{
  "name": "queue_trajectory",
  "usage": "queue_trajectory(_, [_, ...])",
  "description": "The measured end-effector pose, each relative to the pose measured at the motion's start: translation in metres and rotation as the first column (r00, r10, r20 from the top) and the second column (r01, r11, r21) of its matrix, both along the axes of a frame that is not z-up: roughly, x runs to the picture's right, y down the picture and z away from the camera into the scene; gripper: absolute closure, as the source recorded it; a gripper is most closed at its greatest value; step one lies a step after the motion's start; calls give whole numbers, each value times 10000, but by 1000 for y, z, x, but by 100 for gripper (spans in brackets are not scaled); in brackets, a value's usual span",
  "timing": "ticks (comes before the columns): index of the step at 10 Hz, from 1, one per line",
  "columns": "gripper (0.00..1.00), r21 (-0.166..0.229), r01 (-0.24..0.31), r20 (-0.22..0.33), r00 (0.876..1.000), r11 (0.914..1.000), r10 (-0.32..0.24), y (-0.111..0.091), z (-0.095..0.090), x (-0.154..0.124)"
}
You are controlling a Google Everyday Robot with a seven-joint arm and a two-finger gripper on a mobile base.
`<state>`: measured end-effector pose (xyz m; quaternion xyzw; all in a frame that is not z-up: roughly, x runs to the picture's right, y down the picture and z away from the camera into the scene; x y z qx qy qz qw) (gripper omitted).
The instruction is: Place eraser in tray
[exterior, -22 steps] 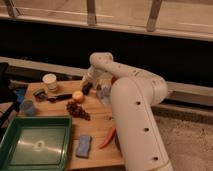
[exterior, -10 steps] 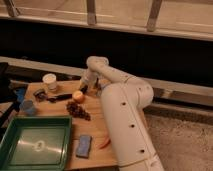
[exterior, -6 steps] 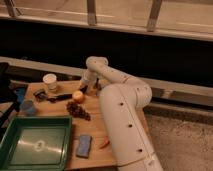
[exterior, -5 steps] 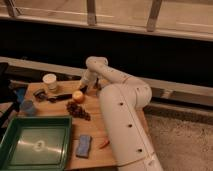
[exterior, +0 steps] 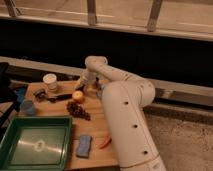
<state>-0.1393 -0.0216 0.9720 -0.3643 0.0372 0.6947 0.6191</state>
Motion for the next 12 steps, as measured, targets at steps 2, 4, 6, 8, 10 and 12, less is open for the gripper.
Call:
queue_trajectory(2, [100, 596, -34, 470, 9989, 9982, 5, -21, -38, -5])
queue_trajectory(4, [100, 933, 40, 848, 9963, 9956, -120, -25, -65, -12])
queue_trajectory(6, [100, 1056, 436, 1116, 9922, 9934, -554, -5, -97, -17])
queue_trajectory(8, [100, 765, 1002, 1452, 9832, 9920, -1105, 26, -123, -27])
queue_trajectory(10, [100, 559, 1401, 1821, 9721, 9886, -1480, 45, -136, -29])
queue_trajectory(12, [100, 574, 1428, 1863, 9708, 9881, -1511, 45, -137, -32])
